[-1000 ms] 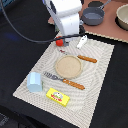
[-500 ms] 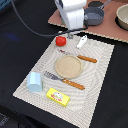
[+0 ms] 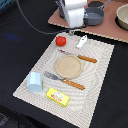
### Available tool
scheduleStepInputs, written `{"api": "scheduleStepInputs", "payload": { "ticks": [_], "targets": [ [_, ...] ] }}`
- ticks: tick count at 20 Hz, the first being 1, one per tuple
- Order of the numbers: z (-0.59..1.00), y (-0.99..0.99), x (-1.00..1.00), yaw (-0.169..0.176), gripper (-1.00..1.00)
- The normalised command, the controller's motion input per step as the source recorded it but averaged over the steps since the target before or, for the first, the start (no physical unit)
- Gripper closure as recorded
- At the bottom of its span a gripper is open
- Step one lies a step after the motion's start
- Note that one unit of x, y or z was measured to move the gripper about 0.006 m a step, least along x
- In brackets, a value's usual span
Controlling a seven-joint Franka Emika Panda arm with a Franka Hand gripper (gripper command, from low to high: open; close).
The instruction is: Interact with the objects in diverse but meaningful ways.
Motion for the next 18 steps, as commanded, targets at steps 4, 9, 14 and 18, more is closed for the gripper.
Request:
{"api": "scheduleStepInputs", "payload": {
  "ticks": [4, 9, 14, 18],
  "targets": [
    [-0.35, 0.12, -0.49, -0.039, -1.00],
    [-0.33, 0.33, -0.33, -0.018, -1.00],
    [-0.31, 0.37, -0.20, -0.031, -1.00],
    [-0.30, 0.26, -0.01, -0.046, -1.00]
  ]
}}
